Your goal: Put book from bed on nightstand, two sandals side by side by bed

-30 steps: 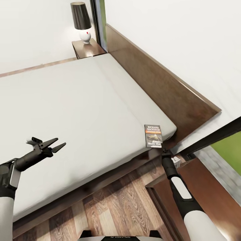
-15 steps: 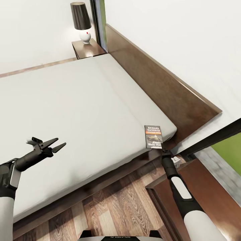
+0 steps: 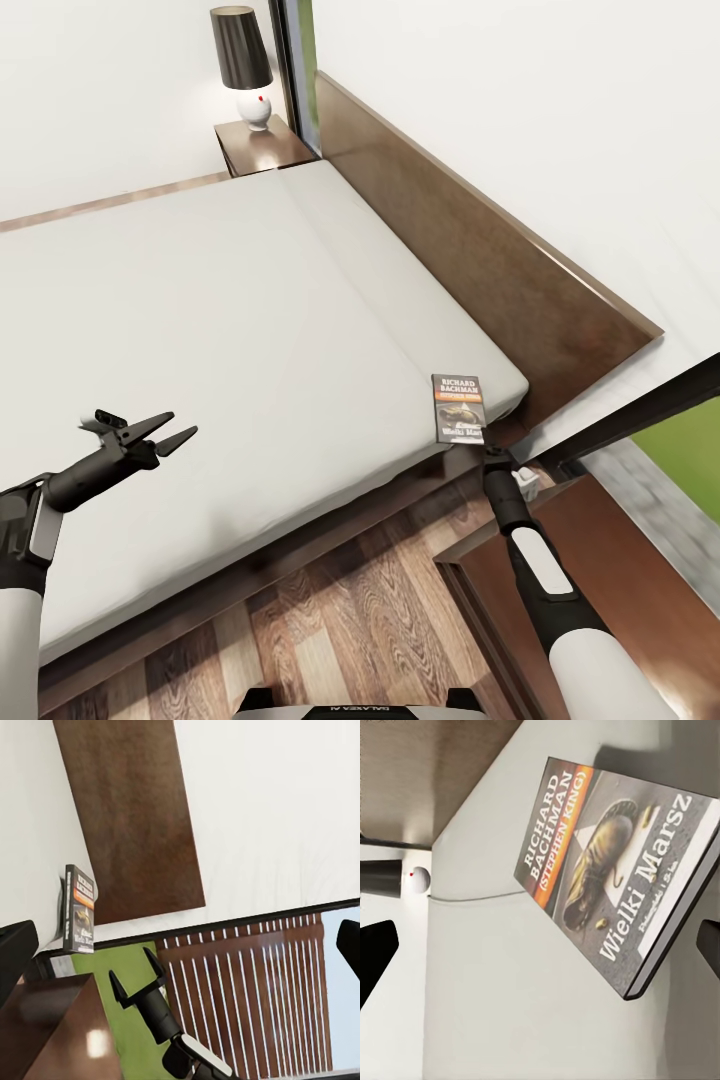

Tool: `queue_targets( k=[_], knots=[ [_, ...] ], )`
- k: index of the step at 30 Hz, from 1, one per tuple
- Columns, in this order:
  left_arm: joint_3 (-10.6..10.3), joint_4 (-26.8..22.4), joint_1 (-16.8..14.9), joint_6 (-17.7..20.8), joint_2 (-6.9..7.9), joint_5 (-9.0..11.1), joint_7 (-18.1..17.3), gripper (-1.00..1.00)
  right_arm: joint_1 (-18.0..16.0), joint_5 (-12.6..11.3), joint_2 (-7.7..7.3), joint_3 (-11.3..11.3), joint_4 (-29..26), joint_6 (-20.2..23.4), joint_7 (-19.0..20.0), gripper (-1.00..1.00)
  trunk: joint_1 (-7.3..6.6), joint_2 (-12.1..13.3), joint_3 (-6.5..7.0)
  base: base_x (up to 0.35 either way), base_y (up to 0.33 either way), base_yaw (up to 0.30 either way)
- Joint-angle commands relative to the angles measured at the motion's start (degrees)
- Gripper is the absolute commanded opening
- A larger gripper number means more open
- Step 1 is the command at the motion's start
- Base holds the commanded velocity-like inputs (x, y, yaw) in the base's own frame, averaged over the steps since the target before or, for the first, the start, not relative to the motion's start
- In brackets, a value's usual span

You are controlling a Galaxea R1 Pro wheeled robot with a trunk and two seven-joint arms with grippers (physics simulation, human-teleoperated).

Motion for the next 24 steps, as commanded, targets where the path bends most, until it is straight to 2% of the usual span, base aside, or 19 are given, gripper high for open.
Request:
queue_targets(
  k=[1, 24],
  knots=[
    [0.01, 0.02, -0.01, 0.61, 0.0, -0.07, -0.26, 1.0, -0.03, -0.53, 0.01, 0.0, 0.05, -0.01, 0.3, 1.0, 0.0, -0.02, -0.03, 0.0, 0.0, 0.0],
    [0.04, 0.41, 0.11, 0.63, -0.08, 0.18, -0.26, 1.0, -0.03, -0.5, 0.09, 0.32, 0.12, -0.01, 0.35, 1.0, 0.0, -0.02, -0.03, 0.021, 0.0, 0.0]
  ],
)
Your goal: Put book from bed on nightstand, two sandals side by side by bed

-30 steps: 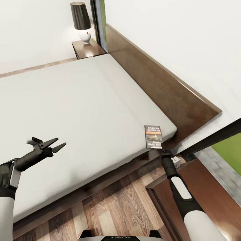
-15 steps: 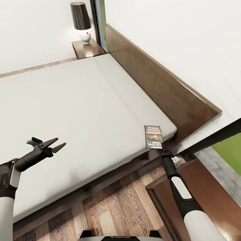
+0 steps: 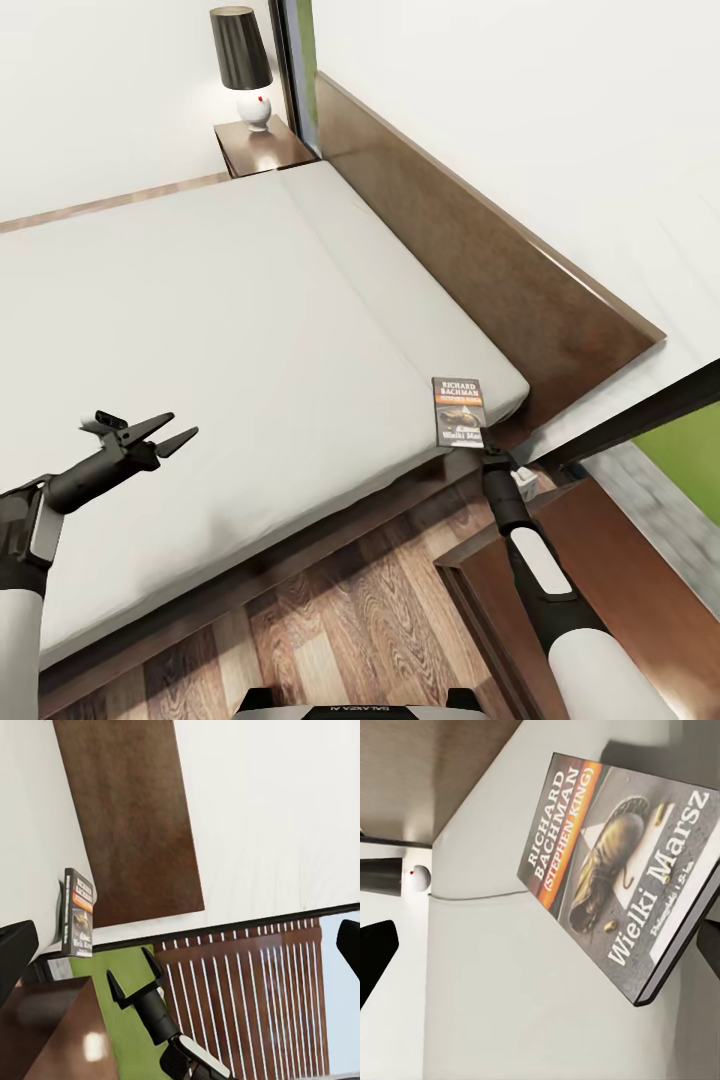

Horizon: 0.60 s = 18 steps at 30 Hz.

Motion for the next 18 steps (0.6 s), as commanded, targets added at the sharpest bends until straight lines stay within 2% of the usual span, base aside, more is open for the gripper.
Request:
queue_targets(
  k=[1, 5, 9, 10, 11, 12, 13, 15, 18],
  knots=[
    [0.01, 0.0, -0.02, 0.6, -0.02, -0.09, -0.26, 1.0, -0.03, -0.53, 0.02, -0.01, 0.05, 0.01, 0.28, 1.0, 0.0, -0.02, -0.03, 0.0, 0.0, 0.0],
    [-0.2, 0.62, -0.02, 0.58, -0.7, -0.19, -0.01, 1.0, -0.03, -0.52, 0.02, -0.01, 0.05, 0.01, 0.28, 1.0, 0.0, -0.02, -0.03, 0.0, 0.0, 0.0],
    [-0.48, 0.61, -0.15, 0.58, -4.51, -0.26, 4.03, 1.0, -0.03, -0.49, 0.02, 0.04, 0.05, 0.01, 0.28, 1.0, 0.0, -0.02, -0.03, 0.0, 0.0, 0.0],
    [-0.51, 0.58, -0.26, 0.58, -6.16, -0.28, 6.35, 1.0, -0.03, -0.52, 0.02, 0.06, 0.06, 0.01, 0.28, 1.0, 0.0, -0.02, -0.03, 0.0, 0.0, 0.0],
    [-0.53, 0.44, -0.48, 0.58, -9.28, -0.11, 12.43, 1.0, -0.03, -0.5, 0.02, 0.07, 0.06, 0.01, 0.28, 1.0, 0.0, -0.02, -0.03, 0.0, 0.0, 0.0],
    [-0.53, 0.18, -0.73, 0.56, -10.62, 0.01, 15.67, 1.0, -0.03, -0.49, 0.02, 0.08, 0.06, 0.01, 0.28, 1.0, 0.0, -0.02, -0.03, 0.0, 0.0, 0.0],
    [-0.54, 0.04, -0.96, 0.55, -11.24, 0.07, 17.18, 1.0, -0.03, -0.49, 0.02, 0.08, 0.06, 0.01, 0.28, 1.0, 0.0, -0.02, -0.03, 0.0, 0.0, 0.0],
    [-0.54, -0.34, -2.48, 0.52, -13.4, 0.21, 22.02, 1.0, -0.03, -0.48, 0.02, 0.08, 0.06, 0.01, 0.28, 1.0, 0.0, -0.02, -0.03, 0.0, 0.0, 0.0],
    [-0.48, -0.56, -4.36, 0.5, -15.04, 0.31, 25.41, 1.0, -0.03, -0.48, 0.02, 0.08, 0.07, 0.01, 0.28, 1.0, 0.0, -0.02, -0.03, 0.0, 0.0, 0.0]
  ],
)
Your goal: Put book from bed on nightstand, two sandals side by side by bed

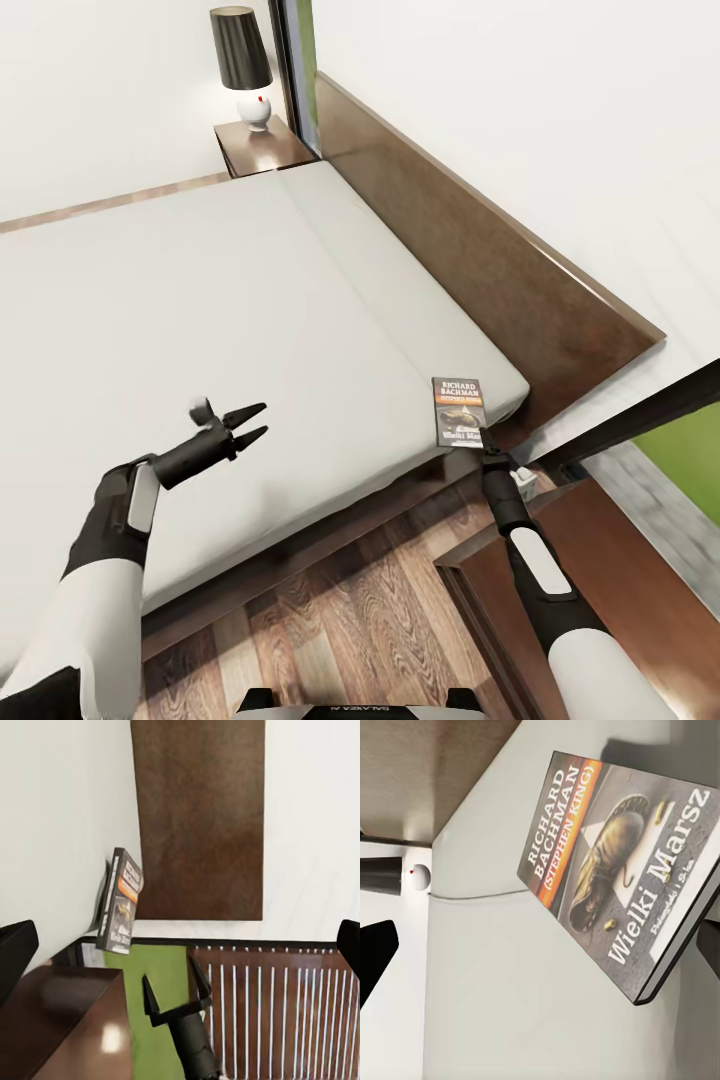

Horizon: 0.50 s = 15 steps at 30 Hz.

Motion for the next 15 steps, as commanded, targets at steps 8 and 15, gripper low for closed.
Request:
queue_targets(
  k=[8, 15],
  knots=[
    [0.0, -2.32, -0.87, 0.29, -2.51, -0.11, 1.19, 1.0, -0.03, -0.52, 0.02, -0.03, 0.09, 0.02, 0.27, 1.0, 0.0, -0.02, -0.03, 0.0, 0.0, 0.0],
    [0.03, -3.0, -0.89, 0.3, -3.56, -0.4, 2.65, 1.0, -0.03, -0.52, 0.02, -0.07, 0.06, 0.02, 0.28, 1.0, 0.0, -0.02, -0.03, 0.0, 0.0, 0.0]
  ],
)
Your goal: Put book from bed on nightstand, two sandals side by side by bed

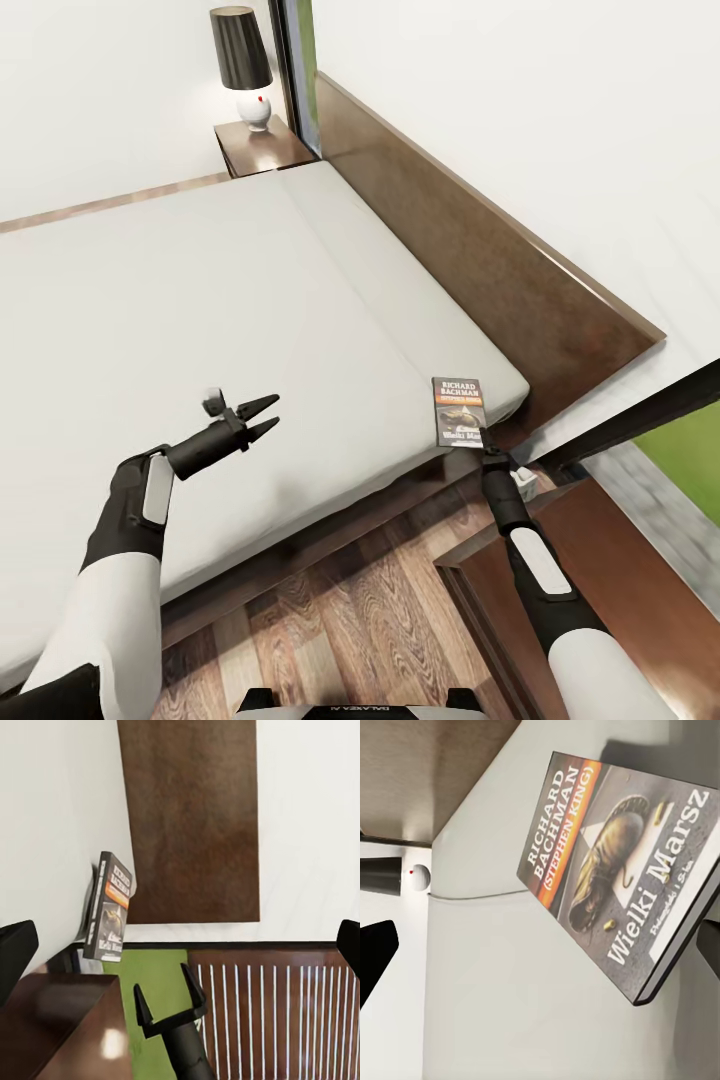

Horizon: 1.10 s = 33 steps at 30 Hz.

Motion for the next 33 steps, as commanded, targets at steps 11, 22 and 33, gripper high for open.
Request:
queue_targets(
  k=[11, 22, 33],
  knots=[
    [0.01, 0.06, -0.12, 0.24, -0.19, -0.27, 0.14, 1.0, -0.03, -0.53, 0.02, 0.03, 0.04, 0.03, 0.28, 1.0, 0.0, -0.02, -0.03, 0.0, 0.0, 0.0],
    [-0.06, 0.04, -0.13, 0.24, -0.19, -0.23, 0.14, 1.0, -0.03, -0.53, 0.02, 0.03, 0.06, 0.03, 0.25, 1.0, 1.1, -2.02, -0.92, 0.0, 0.0, 0.0],
    [-0.07, 0.06, -0.13, 0.24, -0.19, -0.19, 0.14, 1.0, -0.03, -0.55, 0.02, 0.03, 0.06, 0.03, 0.28, 1.0, 1.54, -2.83, -1.28, 0.0, 0.0, 0.0]
  ],
)
